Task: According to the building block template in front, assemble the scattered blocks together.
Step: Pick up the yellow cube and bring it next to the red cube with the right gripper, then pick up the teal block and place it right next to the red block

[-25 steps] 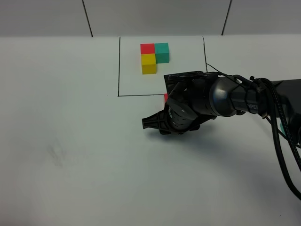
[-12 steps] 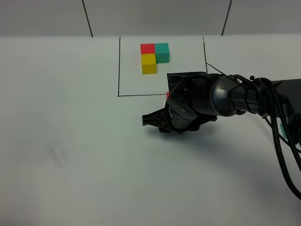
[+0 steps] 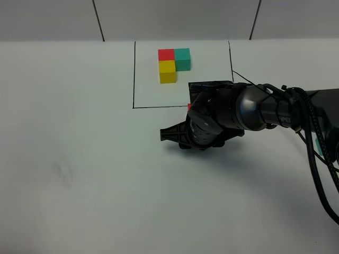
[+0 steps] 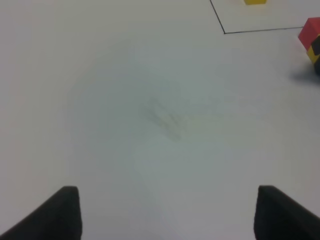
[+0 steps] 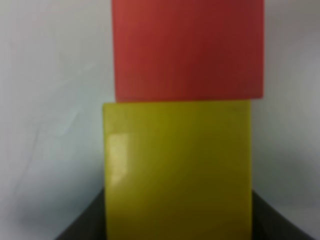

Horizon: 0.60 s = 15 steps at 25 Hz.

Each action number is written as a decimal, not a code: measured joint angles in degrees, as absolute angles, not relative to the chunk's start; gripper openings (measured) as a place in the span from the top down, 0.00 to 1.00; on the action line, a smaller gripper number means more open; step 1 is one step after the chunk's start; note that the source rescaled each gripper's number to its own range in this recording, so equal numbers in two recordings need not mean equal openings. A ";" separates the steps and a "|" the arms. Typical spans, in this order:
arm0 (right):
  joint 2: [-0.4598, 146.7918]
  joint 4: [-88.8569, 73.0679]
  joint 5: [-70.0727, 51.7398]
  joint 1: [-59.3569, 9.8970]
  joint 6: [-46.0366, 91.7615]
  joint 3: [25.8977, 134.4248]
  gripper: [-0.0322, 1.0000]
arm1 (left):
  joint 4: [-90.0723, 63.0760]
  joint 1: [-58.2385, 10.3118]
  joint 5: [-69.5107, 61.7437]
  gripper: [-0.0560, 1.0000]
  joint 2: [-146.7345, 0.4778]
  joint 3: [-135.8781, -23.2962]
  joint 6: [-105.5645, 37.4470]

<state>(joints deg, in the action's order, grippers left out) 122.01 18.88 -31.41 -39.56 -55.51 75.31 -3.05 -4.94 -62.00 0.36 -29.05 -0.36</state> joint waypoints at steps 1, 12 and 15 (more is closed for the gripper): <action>122.01 18.82 -31.41 -39.56 -55.56 75.31 0.96 | -3.05 -4.94 -62.00 0.40 0.36 -29.05 -0.36; 121.85 18.43 -30.88 -39.49 -55.70 75.31 0.78 | -3.05 -4.94 -62.00 0.40 0.36 -29.05 -0.36; 121.43 18.04 -30.48 -39.55 -55.70 75.31 0.57 | -3.05 -4.94 -62.00 0.40 0.36 -29.05 -0.36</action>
